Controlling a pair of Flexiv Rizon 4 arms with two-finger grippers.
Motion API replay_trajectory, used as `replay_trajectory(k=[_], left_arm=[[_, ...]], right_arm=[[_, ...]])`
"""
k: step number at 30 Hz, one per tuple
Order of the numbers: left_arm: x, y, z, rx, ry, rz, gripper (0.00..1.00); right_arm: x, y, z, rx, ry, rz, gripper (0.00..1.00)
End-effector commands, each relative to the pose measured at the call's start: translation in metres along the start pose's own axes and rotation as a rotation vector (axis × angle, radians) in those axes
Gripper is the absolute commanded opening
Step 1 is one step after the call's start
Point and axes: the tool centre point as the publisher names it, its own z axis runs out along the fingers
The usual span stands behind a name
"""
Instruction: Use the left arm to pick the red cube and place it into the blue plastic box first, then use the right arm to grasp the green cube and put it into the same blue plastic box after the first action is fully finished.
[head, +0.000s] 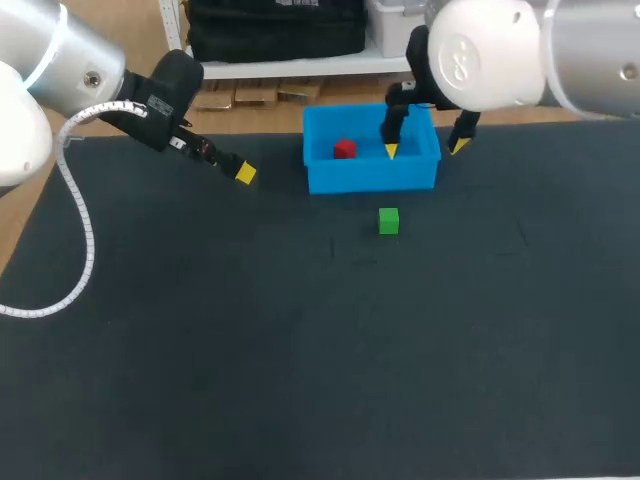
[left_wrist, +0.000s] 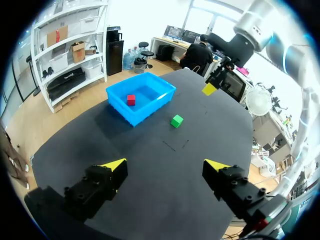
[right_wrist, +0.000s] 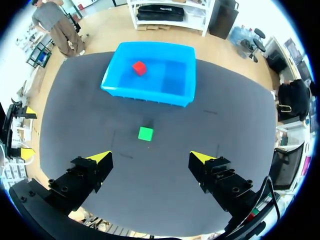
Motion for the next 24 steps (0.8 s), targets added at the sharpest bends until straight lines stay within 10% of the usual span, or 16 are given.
replay_trajectory(k=[1,24], left_arm=[[0.001,0.001,0.0,0.003,-0.004,0.003,1.0],[0.001,0.001,0.0,0.003,-0.004,0.003,1.0]], right_arm=[[-0.01,0.008,0.004,0.016,0.059,-0.009,1.0],[-0.013,0.022,0.027,0.07,0.165,0.0,1.0]])
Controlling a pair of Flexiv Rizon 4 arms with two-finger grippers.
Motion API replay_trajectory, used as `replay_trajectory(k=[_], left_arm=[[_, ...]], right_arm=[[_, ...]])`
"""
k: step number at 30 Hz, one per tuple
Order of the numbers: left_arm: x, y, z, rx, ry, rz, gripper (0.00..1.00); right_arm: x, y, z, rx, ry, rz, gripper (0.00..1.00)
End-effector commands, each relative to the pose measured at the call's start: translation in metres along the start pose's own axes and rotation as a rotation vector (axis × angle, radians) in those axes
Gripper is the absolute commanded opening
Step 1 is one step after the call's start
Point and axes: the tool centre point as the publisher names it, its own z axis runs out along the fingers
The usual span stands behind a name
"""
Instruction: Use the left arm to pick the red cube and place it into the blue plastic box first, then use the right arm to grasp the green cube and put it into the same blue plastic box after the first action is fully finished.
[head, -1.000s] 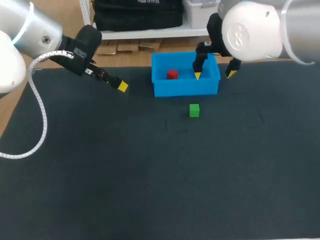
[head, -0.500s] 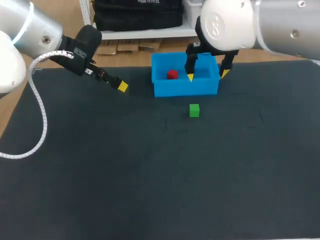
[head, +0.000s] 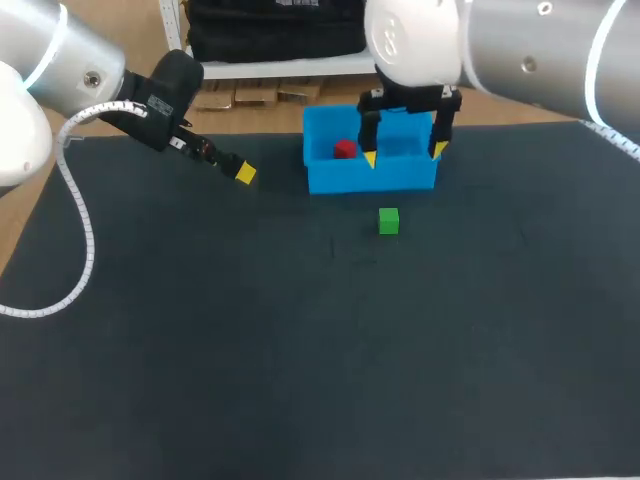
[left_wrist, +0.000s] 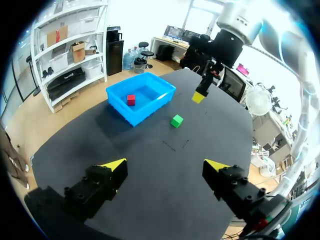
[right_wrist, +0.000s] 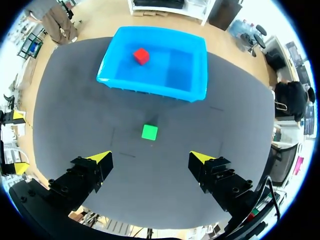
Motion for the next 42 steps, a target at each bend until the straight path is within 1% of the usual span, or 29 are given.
replay_trajectory(k=[1,13,28,42], left_arm=[[0.001,0.001,0.0,0.003,-0.004,0.003,1.0],[0.001,0.001,0.0,0.003,-0.004,0.003,1.0],[0.001,0.001,0.0,0.003,-0.004,0.003,1.0],[0.001,0.001,0.0,0.003,-0.004,0.003,1.0]], right_arm=[[-0.004,0.003,0.004,0.004,0.03,0.002,1.0],[0.002,0.005,0.014,0.007,0.018,0.026,1.0],[0.011,0.009,0.035,-0.004,0.016,0.038,1.0],[0.011,0.012,0.049,0.017,0.03,0.052,1.0]])
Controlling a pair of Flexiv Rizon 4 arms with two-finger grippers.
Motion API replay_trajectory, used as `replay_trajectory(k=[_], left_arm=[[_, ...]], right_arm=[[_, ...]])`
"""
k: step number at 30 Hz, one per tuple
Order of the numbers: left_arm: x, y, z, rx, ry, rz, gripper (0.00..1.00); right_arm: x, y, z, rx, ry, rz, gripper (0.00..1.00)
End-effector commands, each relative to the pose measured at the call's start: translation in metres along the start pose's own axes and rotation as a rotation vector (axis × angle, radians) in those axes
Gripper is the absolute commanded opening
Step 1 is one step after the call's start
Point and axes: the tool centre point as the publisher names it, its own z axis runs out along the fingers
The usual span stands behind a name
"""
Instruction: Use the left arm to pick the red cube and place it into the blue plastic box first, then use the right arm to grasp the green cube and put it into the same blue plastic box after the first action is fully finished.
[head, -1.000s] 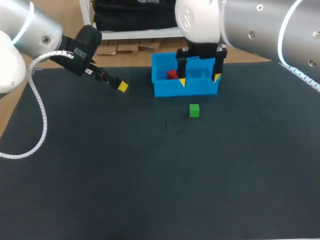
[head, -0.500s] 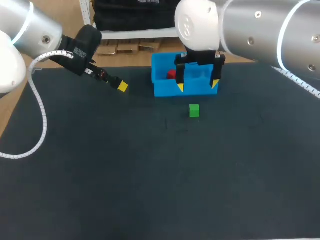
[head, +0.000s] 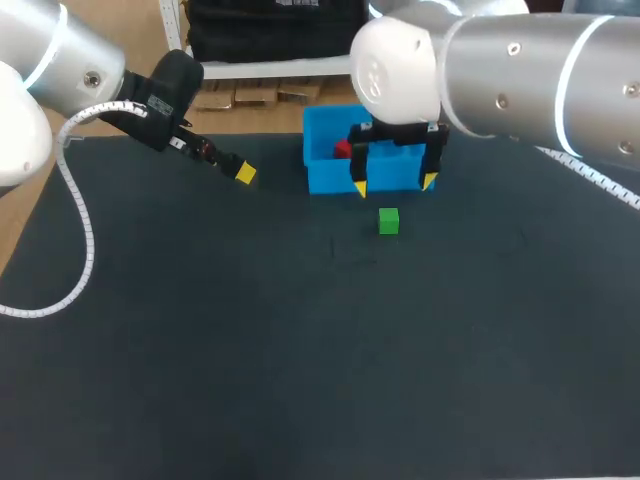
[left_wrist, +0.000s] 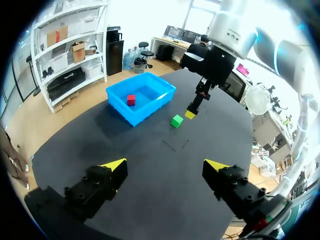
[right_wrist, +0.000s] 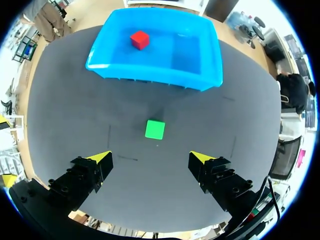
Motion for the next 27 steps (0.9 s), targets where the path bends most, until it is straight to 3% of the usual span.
replay_trajectory(k=[1,27], left_arm=[[0.001,0.001,0.0,0.003,-0.004,0.003,1.0],[0.001,0.001,0.0,0.003,-0.004,0.003,1.0]], right_arm=[[0.001,0.002,0.004,0.007,-0.004,0.006,1.0],[-0.014,0.006,0.037,0.009,0.01,0.037,1.0]])
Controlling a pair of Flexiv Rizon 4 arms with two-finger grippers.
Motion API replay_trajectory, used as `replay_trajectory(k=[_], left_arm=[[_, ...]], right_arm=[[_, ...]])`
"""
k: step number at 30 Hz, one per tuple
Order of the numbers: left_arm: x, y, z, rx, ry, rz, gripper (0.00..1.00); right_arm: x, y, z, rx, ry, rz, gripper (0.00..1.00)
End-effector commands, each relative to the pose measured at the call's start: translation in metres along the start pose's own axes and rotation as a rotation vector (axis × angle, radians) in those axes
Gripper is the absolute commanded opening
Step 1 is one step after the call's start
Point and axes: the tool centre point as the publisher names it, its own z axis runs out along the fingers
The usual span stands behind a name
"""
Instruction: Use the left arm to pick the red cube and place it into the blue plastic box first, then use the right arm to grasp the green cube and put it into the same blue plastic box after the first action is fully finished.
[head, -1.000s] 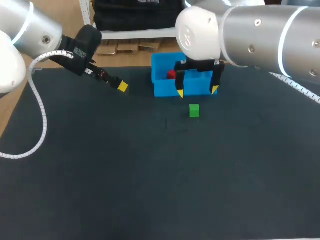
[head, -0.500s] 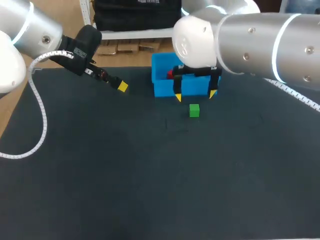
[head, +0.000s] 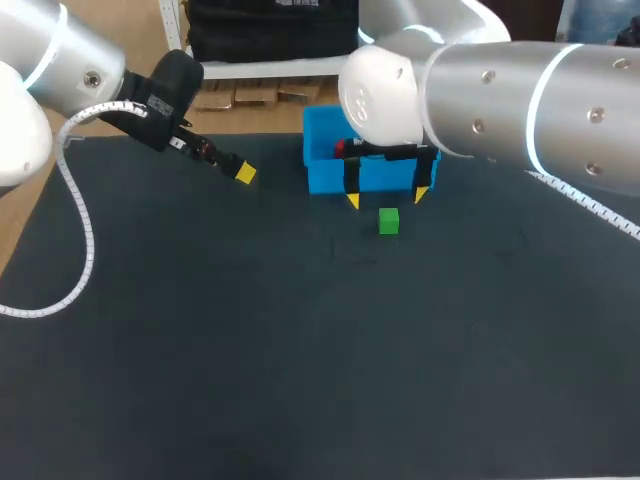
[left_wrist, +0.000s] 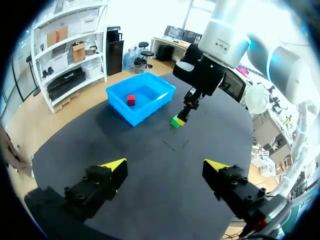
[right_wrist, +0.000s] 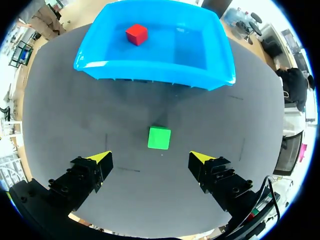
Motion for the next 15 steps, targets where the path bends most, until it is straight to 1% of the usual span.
replay_trajectory(k=[1,15], left_arm=[[0.001,0.001,0.0,0.003,-0.004,0.003,1.0],[0.001,0.001,0.0,0.003,-0.004,0.003,1.0]], right_arm=[[-0.004,0.0,0.006,0.001,0.008,0.0,1.0],[-0.004,-0.008,0.023,-0.008,0.023,0.004,1.0]])
